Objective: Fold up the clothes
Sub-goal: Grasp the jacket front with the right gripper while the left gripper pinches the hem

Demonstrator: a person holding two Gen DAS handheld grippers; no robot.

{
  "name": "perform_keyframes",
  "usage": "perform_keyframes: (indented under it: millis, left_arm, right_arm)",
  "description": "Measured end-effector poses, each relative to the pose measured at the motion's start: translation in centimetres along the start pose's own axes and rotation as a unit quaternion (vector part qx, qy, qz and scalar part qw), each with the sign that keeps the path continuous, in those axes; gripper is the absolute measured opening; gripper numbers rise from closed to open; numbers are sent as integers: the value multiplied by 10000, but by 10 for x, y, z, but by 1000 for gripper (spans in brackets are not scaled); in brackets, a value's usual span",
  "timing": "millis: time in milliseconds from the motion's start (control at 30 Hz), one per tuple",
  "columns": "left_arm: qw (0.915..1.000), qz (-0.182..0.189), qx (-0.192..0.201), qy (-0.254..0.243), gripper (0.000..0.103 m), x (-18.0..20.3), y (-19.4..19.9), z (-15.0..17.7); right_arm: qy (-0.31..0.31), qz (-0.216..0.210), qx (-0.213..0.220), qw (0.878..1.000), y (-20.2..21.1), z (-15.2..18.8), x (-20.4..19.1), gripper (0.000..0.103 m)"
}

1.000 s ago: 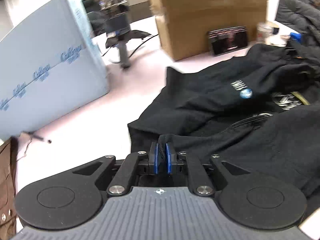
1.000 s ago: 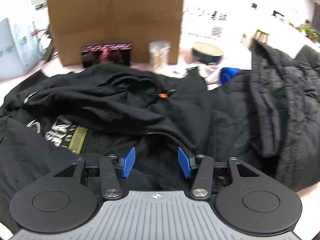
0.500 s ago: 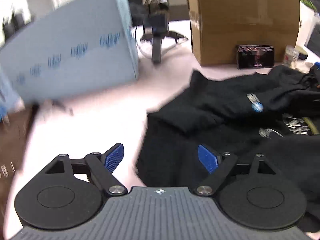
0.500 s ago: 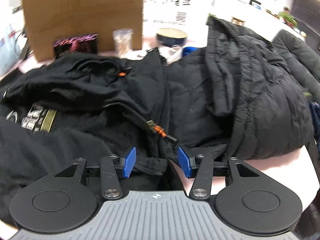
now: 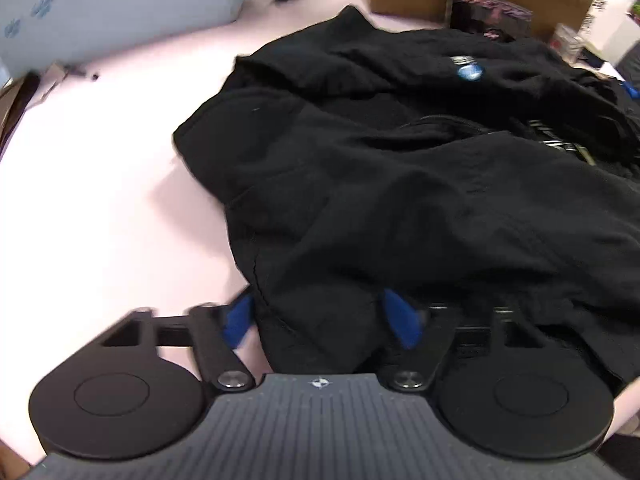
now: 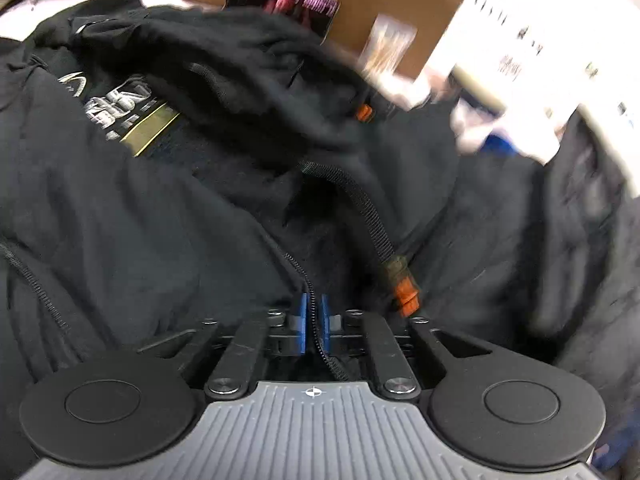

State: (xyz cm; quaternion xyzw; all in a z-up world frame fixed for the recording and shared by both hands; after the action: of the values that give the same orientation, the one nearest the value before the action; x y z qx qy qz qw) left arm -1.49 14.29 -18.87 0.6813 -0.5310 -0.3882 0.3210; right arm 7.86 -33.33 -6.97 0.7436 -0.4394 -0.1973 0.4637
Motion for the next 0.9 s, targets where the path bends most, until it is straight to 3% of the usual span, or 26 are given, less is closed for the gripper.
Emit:
perform_keyframes:
  millis: [33, 100, 167, 200, 233, 267, 300, 467, 567, 633, 700, 833, 900]
  left_arm:
    - [9999, 65, -29, 72, 31, -1, 1, -1]
    - [9998, 17, -168, 86, 31, -5, 2, 1]
    - [9996, -107, -240, -53, 39, -4, -2, -1]
    - [9995, -239, -176, -88, 42, -5, 2, -5]
    - [9992, -377, -99, -113, 53, -7, 8, -9]
    - [9986, -514, -21, -138, 64, -9, 14, -13]
    - [9981, -577, 125, -156, 67, -11, 21, -17]
    - [9882, -747, 1249, -488, 72, -10, 64, -64]
    - [9818, -464, 1712, -675, 72, 14, 63, -92]
    - [9744, -455, 1870, -1161, 72, 43, 49, -102]
    - [9542, -587, 2118, -2032, 71, 88, 28, -104]
    - [9338, -442, 2301, -2705, 69, 138, 6, -105]
    - [9222, -364, 2430, -2985, 67, 162, -2, -106]
  right_arm:
    - [-20, 121, 118, 9999, 4, -4, 4, 5]
    - [-331, -58, 22, 9994, -3, -5, 16, 5]
    - [-431, -241, -257, 9984, -19, 1, 20, 9]
    - [-452, -236, -272, 9983, -17, 1, 18, 17]
    - [-480, -210, -251, 9983, -13, 0, 16, 24]
    - [-493, -197, -186, 9984, -8, -1, 14, 43]
    - [-496, -181, -3, 9986, 3, -4, 12, 57]
    - [-319, 11, 641, 9974, 40, -25, 13, 59]
    - [-188, -134, 817, 9964, 30, -46, 17, 59]
    - [69, -377, 780, 9962, 9, -61, 12, 59]
    - [239, -569, 684, 9957, -4, -69, 8, 59]
    - [499, -652, 390, 9959, -29, -74, 7, 58]
    - [434, -622, 319, 9966, -32, -71, 13, 49]
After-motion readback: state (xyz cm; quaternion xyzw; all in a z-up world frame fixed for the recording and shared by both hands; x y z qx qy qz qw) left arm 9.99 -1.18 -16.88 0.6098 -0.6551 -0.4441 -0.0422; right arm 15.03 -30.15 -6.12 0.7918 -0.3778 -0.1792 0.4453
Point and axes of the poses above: each gripper's, at about its wrist camera, not at the fingertips, and y roughly against the way its jaws point, x to its right, z to its underside, the point moved 7 cm from there along -y, roughly the way its jaws point, and after that the axes turned 15 degrees about -z, right-handed, at the moved point
